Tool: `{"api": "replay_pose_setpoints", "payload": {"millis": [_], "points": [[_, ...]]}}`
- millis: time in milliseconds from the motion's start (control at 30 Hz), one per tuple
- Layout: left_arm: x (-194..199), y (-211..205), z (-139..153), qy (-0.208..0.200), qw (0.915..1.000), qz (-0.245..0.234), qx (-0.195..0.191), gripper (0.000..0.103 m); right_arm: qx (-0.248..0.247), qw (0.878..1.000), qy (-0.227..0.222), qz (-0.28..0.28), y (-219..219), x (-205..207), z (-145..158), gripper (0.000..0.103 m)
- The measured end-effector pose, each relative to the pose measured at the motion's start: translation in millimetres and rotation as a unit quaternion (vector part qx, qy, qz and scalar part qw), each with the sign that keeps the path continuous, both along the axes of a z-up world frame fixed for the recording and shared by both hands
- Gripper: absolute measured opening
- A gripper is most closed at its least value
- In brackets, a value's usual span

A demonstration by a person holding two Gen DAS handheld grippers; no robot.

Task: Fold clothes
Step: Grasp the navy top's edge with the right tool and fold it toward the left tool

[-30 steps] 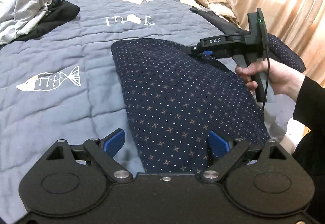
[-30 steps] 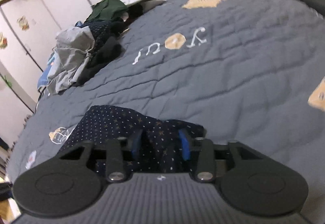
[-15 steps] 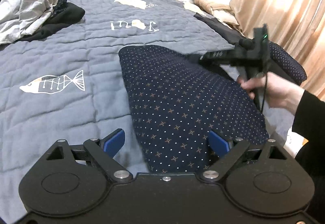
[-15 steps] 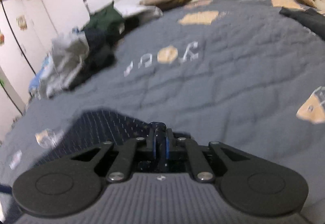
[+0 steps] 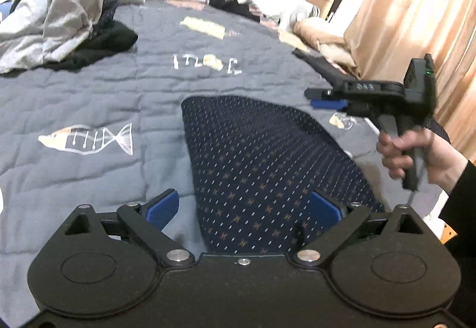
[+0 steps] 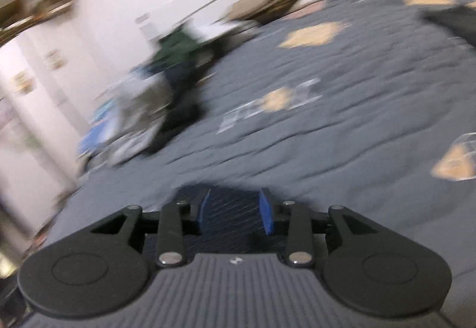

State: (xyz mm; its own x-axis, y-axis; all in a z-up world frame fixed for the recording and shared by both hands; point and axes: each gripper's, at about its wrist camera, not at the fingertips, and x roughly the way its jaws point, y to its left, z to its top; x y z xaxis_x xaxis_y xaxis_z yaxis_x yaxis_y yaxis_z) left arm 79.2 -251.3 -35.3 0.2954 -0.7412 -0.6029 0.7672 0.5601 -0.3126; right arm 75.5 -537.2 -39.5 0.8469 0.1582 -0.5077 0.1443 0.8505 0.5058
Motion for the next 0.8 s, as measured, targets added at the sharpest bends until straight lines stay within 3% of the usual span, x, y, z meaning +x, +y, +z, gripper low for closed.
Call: {"api": "replay_pose_setpoints", "payload": {"millis": [133,233,367,567,700,800], "points": [[-7,-9,1,0.013,0.9992,-0.032,-0.019,0.096,-0.019,0.997,0.027,0.076,28,8,-6,0.036],[-12,-18,-1,0.033,0.9975,-0.053,-0.033,0.096,-0.032,0.996,0.073,0.040,21,14,-29,0.036],[-18,-28,-5,0.049,0.9960,-0.065,-0.038,0.096,0.015,0.996,0.085,0.008,-10,11,-54,0.034],[-8,-38,-3,0.061,0.9930,-0.067,-0.075,0.098,0.019,0.996,0.081,0.015,-7,6,-47,0.037],[17,-55,-8,0.097,0.9892,-0.053,-0.097,0.099,0.018,0.997,0.077,0.020,-6,3,-44,0.037],[34,-64,-20,0.146,0.9814,-0.040,-0.118,0.099,0.032,0.997,0.075,0.018,-11,-2,-45,0.038]]}}
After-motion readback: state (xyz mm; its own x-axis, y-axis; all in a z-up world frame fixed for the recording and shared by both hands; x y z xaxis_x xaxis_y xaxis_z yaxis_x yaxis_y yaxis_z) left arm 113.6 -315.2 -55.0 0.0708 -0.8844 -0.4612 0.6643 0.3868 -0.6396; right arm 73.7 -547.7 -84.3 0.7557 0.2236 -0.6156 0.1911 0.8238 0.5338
